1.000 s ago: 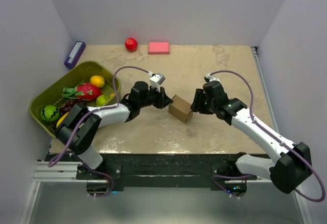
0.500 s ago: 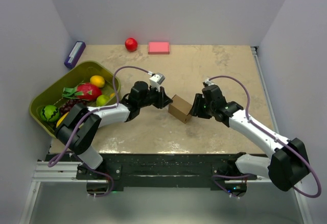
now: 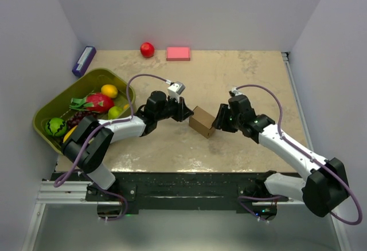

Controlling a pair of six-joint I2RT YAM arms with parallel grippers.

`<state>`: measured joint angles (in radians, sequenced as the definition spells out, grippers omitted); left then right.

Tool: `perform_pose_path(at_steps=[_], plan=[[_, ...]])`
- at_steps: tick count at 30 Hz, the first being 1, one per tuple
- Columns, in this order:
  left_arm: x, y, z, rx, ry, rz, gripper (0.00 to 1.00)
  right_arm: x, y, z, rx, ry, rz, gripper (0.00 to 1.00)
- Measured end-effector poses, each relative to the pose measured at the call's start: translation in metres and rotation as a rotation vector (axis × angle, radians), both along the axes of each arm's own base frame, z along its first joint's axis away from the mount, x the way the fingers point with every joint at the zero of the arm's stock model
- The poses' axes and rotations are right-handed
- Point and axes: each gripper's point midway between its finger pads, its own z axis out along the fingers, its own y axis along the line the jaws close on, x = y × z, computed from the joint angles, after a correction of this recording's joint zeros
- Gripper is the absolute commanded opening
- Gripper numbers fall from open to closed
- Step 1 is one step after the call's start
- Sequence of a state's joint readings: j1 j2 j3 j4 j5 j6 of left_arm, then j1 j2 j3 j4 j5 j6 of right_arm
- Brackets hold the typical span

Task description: Fold the paper box

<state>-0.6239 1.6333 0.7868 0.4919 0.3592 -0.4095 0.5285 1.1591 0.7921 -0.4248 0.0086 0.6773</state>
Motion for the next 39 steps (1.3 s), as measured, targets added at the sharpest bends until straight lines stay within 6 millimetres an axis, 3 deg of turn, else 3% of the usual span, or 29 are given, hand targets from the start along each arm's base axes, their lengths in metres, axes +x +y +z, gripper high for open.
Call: perform_pose_path(at_steps=[4, 24, 33, 36, 39], plan=[[0.000, 0.000, 0.000, 0.000, 0.000, 0.000, 0.19, 0.004, 0.002, -0.002, 0.005, -0.002, -0.003, 0.43], [-0.003, 0.001, -0.001, -0.011, -0.034, 0.016, 0.15, 0.006, 0.010, -0.007, 0.067, -0.032, -0.005, 0.10], [-0.031, 0.011, -0.001, -0.029, -0.108, 0.041, 0.14, -0.004, 0.013, -0.003, 0.089, -0.046, 0.017, 0.08], [-0.042, 0.016, -0.002, -0.034, -0.135, 0.056, 0.17, -0.012, 0.018, -0.003, 0.082, -0.043, 0.042, 0.08], [-0.052, 0.020, -0.004, -0.040, -0.151, 0.065, 0.26, -0.022, 0.023, -0.002, 0.074, -0.037, 0.069, 0.12]])
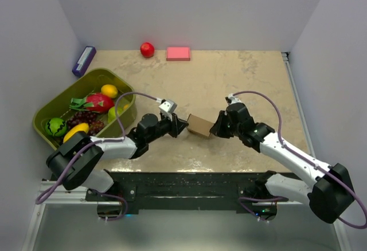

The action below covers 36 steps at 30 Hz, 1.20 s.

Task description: Fold the paper box

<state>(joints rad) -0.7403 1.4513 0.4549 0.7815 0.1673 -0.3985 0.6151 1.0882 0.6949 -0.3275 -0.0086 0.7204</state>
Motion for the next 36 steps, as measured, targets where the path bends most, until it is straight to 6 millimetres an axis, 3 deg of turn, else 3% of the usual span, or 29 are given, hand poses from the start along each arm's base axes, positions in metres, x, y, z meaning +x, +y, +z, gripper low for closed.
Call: perform_pose_path(at_steps=[3, 6, 8, 11, 17, 22, 26, 29, 32, 36], plan=[[-0.012, 0.005, -0.005, 0.008, 0.006, -0.005, 0.54, -0.011, 0.003, 0.000, -0.008, 0.014, 0.023, 0.27], [-0.035, 0.011, -0.024, 0.063, 0.055, -0.037, 0.68, -0.019, -0.002, -0.001, -0.028, 0.024, 0.025, 0.47], [-0.046, 0.017, -0.031, 0.094, 0.076, -0.049, 0.71, -0.021, -0.005, 0.003, -0.033, 0.015, 0.025, 0.62], [-0.049, 0.021, -0.020, 0.090, 0.053, -0.048, 0.75, -0.022, -0.010, 0.009, -0.041, -0.013, 0.026, 0.73], [-0.042, 0.022, -0.009, 0.107, 0.023, -0.031, 0.84, -0.017, -0.009, 0.012, -0.060, -0.042, 0.049, 0.84], [-0.013, 0.011, 0.008, 0.117, 0.003, 0.005, 0.86, 0.013, -0.008, 0.004, -0.072, -0.063, 0.044, 0.85], [0.037, 0.018, 0.032, 0.077, -0.016, 0.085, 0.87, 0.056, -0.028, -0.001, -0.085, -0.100, -0.014, 0.85], [0.077, 0.033, 0.059, 0.047, -0.029, 0.168, 0.91, 0.092, -0.053, 0.007, -0.068, -0.143, -0.072, 0.86], [0.107, 0.050, 0.097, 0.009, -0.075, 0.236, 1.00, 0.119, -0.093, 0.023, -0.049, -0.204, -0.165, 0.86], [0.118, 0.079, 0.140, -0.019, -0.127, 0.316, 1.00, 0.130, -0.141, 0.055, -0.054, -0.304, -0.267, 0.87]])
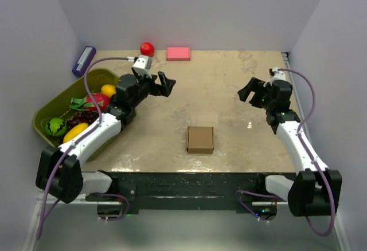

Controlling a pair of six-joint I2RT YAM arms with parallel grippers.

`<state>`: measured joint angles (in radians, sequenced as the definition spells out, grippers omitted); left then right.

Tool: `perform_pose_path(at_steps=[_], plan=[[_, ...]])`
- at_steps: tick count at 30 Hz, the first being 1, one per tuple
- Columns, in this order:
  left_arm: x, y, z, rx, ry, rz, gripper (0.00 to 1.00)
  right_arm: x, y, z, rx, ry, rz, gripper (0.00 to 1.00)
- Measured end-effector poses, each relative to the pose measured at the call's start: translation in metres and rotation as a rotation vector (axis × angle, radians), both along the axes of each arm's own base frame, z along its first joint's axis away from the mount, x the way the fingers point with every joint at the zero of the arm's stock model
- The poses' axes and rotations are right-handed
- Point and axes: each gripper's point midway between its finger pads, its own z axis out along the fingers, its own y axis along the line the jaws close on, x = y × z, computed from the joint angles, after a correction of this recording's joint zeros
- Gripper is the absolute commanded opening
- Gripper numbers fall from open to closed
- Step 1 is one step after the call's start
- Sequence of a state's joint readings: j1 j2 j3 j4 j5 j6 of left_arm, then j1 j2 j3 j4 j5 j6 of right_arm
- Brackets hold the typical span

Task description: Fold the paper box

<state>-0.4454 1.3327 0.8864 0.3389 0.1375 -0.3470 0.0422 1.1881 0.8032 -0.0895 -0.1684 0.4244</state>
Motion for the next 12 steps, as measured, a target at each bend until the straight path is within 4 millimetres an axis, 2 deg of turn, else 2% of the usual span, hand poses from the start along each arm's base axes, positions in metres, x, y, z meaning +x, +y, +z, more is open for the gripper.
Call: perform_pose_path(at_steps=[3, 7, 9, 12], plan=[[-0.009, 0.018, 0.021, 0.010, -0.017, 0.052, 1.00, -0.007, -0.015, 0.038, -0.035, -0.114, -0.028, 0.90], [-0.023, 0.033, 0.040, 0.013, -0.045, 0.095, 1.00, -0.018, -0.020, 0.086, -0.071, -0.254, -0.034, 0.91], [-0.027, 0.041, 0.047, 0.014, -0.054, 0.123, 1.00, -0.023, -0.022, 0.100, -0.082, -0.298, -0.040, 0.91], [-0.029, 0.047, 0.046, 0.022, -0.044, 0.149, 1.00, -0.025, -0.024, 0.104, -0.091, -0.309, -0.047, 0.91]])
